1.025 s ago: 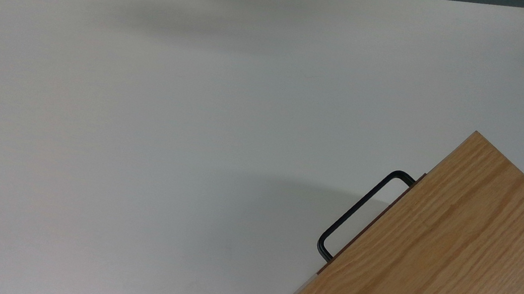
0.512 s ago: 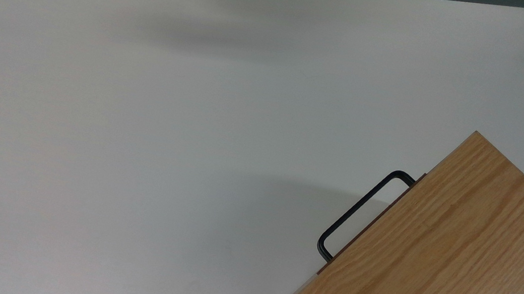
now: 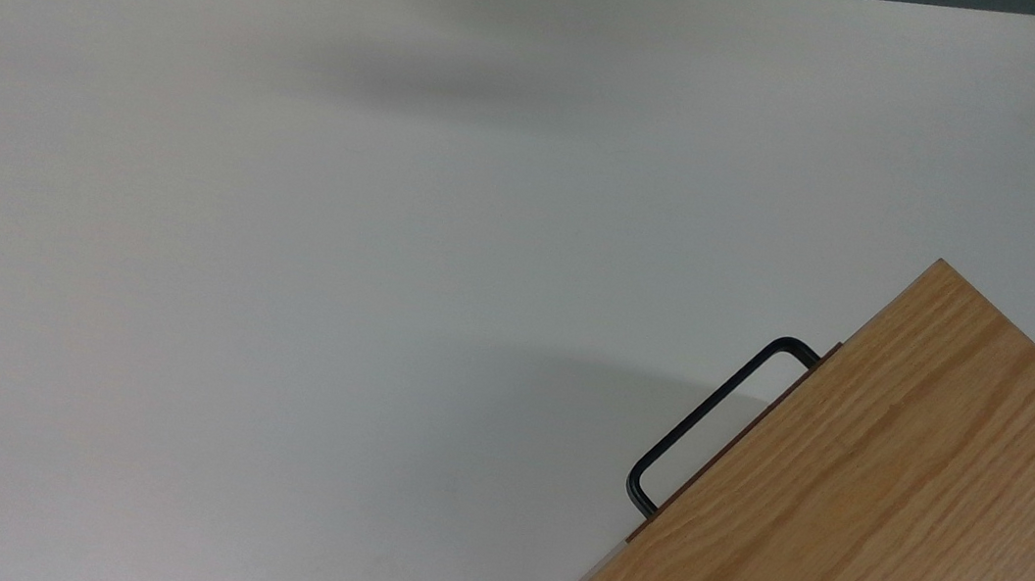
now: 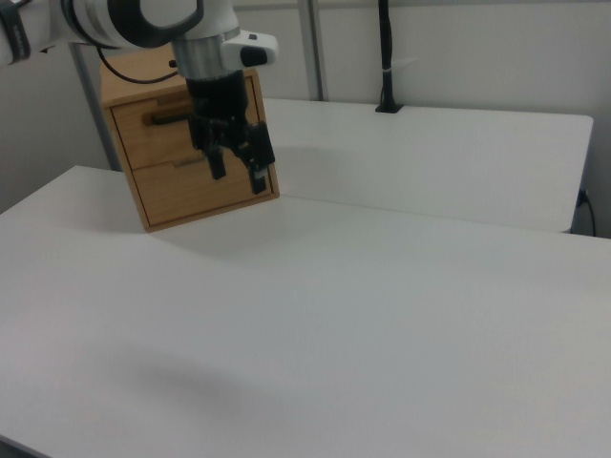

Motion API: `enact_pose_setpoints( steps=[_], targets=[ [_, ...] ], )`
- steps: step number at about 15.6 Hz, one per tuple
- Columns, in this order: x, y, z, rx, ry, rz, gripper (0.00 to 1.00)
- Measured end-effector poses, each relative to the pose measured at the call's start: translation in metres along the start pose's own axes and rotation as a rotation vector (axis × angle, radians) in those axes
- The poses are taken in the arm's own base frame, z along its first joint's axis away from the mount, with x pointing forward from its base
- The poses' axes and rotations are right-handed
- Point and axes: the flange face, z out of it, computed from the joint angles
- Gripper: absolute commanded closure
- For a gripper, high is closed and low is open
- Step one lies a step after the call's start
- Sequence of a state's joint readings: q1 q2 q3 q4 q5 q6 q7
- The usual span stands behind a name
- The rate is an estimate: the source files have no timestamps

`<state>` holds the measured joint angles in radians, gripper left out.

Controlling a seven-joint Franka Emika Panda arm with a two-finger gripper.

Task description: Open the drawer by sliding it

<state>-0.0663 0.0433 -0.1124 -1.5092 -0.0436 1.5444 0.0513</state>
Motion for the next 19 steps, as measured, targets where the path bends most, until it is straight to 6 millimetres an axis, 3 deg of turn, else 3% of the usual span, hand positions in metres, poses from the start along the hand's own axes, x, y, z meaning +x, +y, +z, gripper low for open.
enact_pose_setpoints(
  steps=[12, 19],
  targets=[
    [-0.002, -0.054, 0.009, 0.168, -0.048, 0.123, 0.00],
    [0.037, -0.067, 0.028, 0.437, -0.010, 0.379, 0.00]
  ],
)
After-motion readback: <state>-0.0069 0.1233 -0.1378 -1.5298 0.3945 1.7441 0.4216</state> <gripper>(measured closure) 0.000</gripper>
